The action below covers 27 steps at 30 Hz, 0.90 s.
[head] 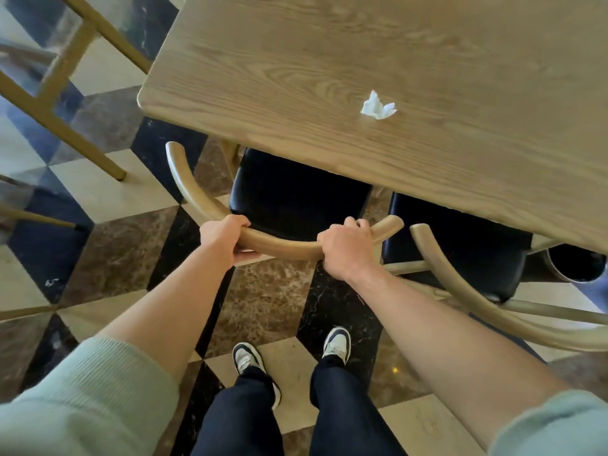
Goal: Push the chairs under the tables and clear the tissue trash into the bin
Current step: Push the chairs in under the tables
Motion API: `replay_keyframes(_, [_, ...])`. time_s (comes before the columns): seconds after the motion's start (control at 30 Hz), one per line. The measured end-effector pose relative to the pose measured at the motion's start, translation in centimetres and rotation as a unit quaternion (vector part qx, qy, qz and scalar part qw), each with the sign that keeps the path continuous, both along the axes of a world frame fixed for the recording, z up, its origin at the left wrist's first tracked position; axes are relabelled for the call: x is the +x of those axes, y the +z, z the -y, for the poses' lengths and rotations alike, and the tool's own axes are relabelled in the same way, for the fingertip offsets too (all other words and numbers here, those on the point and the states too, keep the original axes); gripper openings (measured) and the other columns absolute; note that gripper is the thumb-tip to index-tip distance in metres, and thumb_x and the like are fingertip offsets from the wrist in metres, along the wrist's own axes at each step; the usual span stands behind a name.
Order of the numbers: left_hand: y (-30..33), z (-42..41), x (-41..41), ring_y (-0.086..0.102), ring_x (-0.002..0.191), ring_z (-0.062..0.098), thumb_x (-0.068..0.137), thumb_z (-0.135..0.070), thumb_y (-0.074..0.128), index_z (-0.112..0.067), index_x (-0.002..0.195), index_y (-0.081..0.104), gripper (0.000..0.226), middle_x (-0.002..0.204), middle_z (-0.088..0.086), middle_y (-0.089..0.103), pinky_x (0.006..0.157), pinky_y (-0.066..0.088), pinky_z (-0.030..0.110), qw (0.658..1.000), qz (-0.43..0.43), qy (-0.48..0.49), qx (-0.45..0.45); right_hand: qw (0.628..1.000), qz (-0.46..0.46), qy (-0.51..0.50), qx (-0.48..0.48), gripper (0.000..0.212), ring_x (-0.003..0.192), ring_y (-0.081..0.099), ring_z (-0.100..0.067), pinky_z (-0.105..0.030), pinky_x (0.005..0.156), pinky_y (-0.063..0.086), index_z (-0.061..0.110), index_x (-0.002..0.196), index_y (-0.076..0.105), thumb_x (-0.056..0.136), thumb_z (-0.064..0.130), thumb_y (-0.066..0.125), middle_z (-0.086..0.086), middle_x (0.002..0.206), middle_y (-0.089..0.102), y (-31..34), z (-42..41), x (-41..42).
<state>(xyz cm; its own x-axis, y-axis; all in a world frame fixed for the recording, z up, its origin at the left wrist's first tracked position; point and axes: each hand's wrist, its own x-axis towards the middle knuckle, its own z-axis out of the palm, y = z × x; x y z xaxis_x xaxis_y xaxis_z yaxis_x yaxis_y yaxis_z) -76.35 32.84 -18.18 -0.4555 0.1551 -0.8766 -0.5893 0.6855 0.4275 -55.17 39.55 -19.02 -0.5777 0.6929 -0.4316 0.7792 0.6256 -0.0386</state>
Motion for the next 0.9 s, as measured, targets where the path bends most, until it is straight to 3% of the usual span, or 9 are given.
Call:
replay_keyframes(0.13, [1.1,1.2,-0.8,0.077,0.089,0.033,0.090,-0.032,0.076,-0.011,0.132,0.053,0.052,0.110,0.019,0.073,0.073,0.064,0.056,0.994,0.045,-0.095,-0.014,0.998,0.055,-0.013,-0.035,0.017,0.103,0.054,-0.024,-0.044,0.098,0.037,0.032,0.098,0.067,0.083,0.027,0.071,0.005,0.092,0.064,0.4,0.2,-0.2])
replay_keyframes(0.23, [3.4,3.5,-2.3,0.078,0.091,0.034,0.091,-0.066,0.062,-0.013,0.130,0.046,0.068,0.104,0.023,0.077,0.077,0.062,0.051,0.964,0.101,-0.244,-0.024,0.989,0.095,-0.039,-0.109,0.042,0.112,0.054,-0.029,-0.048,0.101,0.039,0.026,0.124,0.059,0.083,0.033,0.066,-0.002,0.110,0.064,2.2,0.8,-2.2])
replay_keyframes(0.33, [5.2,6.7,-5.7,0.076,0.095,0.034,0.096,-0.066,0.052,-0.009,0.135,0.050,0.069,0.104,0.019,0.077,0.085,0.061,0.052,0.951,0.058,-0.304,-0.006,0.987,0.018,-0.045,-0.154,0.069,0.122,0.051,-0.032,-0.046,0.101,0.042,0.020,0.147,0.042,0.085,0.039,0.065,-0.009,0.134,0.054,4.8,2.9,-8.4])
replay_keyframes(0.43, [7.3,11.3,-12.6,0.074,0.096,0.033,0.102,-0.058,0.049,-0.007,0.137,0.051,0.062,0.107,0.017,0.075,0.092,0.059,0.053,0.958,0.027,-0.284,0.021,0.994,-0.031,-0.012,-0.101,0.067,0.127,0.042,-0.034,-0.045,0.101,0.042,0.016,0.148,0.039,0.089,0.037,0.062,-0.014,0.140,0.044,7.6,6.3,-18.3])
replay_keyframes(0.57, [10.3,18.1,-22.5,0.071,0.100,0.030,0.106,-0.047,0.048,-0.007,0.138,0.053,0.052,0.109,0.011,0.073,0.083,0.060,0.048,0.966,-0.009,-0.257,0.035,0.996,-0.042,0.064,-0.044,0.057,0.126,0.044,-0.034,-0.046,0.102,0.043,0.016,0.141,0.046,0.091,0.039,0.058,-0.015,0.138,0.046,9.9,10.4,-29.3])
replay_keyframes(0.67, [13.0,24.1,-29.2,0.067,0.112,0.033,0.109,-0.034,0.045,-0.007,0.124,0.060,0.034,0.118,0.014,0.070,0.099,0.054,0.052,0.980,-0.039,-0.191,0.044,0.992,-0.023,0.123,-0.032,0.058,0.134,0.041,-0.035,-0.048,0.111,0.039,0.016,0.144,0.044,0.094,0.042,0.056,-0.015,0.144,0.045,11.1,13.8,-36.6])
replay_keyframes(0.73, [13.6,28.2,-33.5,0.070,0.105,0.032,0.108,-0.031,0.048,-0.010,0.113,0.063,0.027,0.112,0.013,0.073,0.096,0.057,0.052,0.986,-0.071,-0.145,0.045,0.989,-0.011,0.137,-0.046,0.057,0.136,0.039,-0.036,-0.049,0.110,0.039,0.016,0.144,0.043,0.095,0.041,0.056,-0.015,0.147,0.042,11.5,15.8,-41.2])
replay_keyframes(0.8, [14.3,32.2,-37.5,0.073,0.096,0.031,0.107,-0.034,0.050,-0.009,0.116,0.063,0.029,0.105,0.012,0.076,0.087,0.061,0.050,0.988,-0.112,-0.098,0.031,0.985,-0.013,0.163,-0.051,0.051,0.134,0.039,-0.036,-0.048,0.108,0.041,0.016,0.140,0.046,0.095,0.039,0.056,-0.015,0.144,0.043,11.6,17.9,-45.8])
replay_keyframes(0.9, [14.2,36.9,-42.2,0.073,0.096,0.030,0.107,-0.032,0.048,-0.009,0.116,0.062,0.028,0.104,0.011,0.076,0.090,0.060,0.050,0.991,-0.126,-0.042,0.028,0.977,-0.020,0.202,-0.062,0.046,0.129,0.042,-0.034,-0.049,0.104,0.044,0.017,0.135,0.050,0.094,0.037,0.057,-0.013,0.138,0.046,11.3,20.8,-52.1])
